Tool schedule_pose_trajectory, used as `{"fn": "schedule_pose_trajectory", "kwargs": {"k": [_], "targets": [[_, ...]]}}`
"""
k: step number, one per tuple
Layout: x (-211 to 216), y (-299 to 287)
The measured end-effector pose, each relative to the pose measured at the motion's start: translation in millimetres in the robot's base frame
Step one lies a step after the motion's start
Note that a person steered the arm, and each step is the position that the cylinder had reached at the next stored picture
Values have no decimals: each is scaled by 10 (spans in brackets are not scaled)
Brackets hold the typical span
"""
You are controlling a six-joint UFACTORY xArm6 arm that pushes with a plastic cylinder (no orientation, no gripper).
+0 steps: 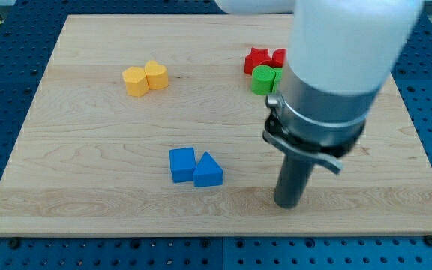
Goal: Point your arm at the blue triangle
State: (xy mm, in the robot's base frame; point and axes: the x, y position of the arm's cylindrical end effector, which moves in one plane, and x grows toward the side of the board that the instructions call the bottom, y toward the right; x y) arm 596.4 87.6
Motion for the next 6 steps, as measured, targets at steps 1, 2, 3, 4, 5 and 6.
{"fn": "schedule_pose_trajectory", "kwargs": {"k": [1,2,3,4,5,6], "targets": [[192,-42],[223,-150],[227,-296],[224,-429],[89,-485],[-73,-704]]}}
